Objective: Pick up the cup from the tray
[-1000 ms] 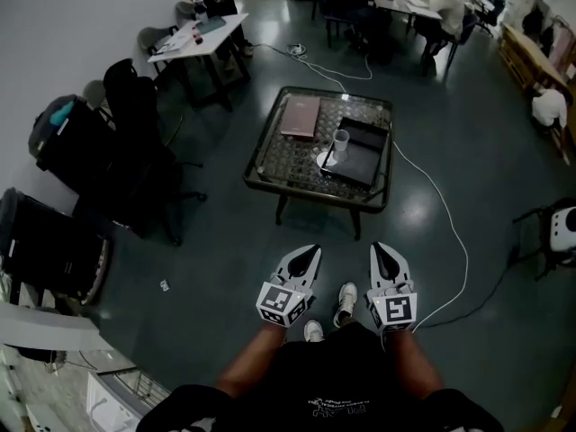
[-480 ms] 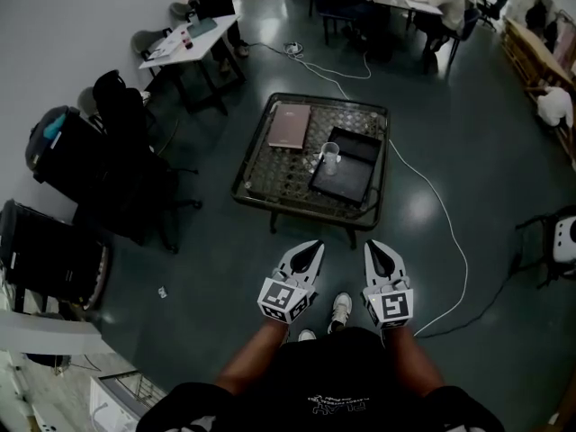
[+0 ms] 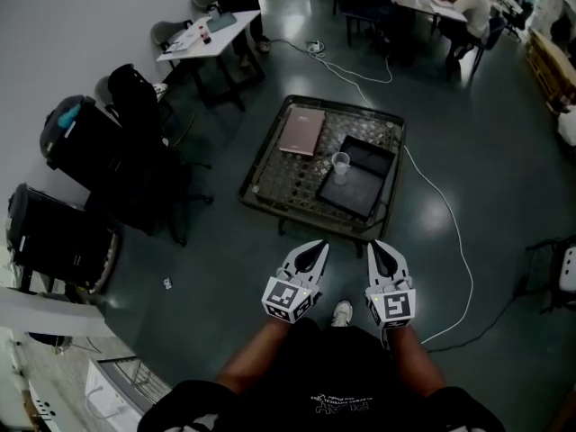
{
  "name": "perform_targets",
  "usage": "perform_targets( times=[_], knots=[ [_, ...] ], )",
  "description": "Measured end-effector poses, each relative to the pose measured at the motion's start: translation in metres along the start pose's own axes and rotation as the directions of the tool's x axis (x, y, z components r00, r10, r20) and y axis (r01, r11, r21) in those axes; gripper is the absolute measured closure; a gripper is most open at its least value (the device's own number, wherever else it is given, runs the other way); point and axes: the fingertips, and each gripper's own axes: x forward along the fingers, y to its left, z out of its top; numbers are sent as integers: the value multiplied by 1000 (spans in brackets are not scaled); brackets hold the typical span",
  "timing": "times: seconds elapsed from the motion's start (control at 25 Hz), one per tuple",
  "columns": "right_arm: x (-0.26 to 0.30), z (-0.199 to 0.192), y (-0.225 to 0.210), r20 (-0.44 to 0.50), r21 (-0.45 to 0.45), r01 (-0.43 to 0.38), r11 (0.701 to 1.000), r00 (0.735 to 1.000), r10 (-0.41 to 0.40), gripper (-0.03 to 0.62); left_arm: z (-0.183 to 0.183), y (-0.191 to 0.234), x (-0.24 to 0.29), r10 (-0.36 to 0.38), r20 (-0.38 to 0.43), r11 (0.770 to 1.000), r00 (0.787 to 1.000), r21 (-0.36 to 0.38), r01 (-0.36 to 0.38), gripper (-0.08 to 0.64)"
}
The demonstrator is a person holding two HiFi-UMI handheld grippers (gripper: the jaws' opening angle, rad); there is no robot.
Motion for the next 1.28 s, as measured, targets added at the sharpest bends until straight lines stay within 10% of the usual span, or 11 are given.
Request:
perform_targets(
  times=[1.28],
  knots=[
    [130, -23, -30, -51, -81, -105, 991, 994, 101, 584, -7, 96, 76, 63, -16, 997, 998, -33, -64, 551]
  ],
)
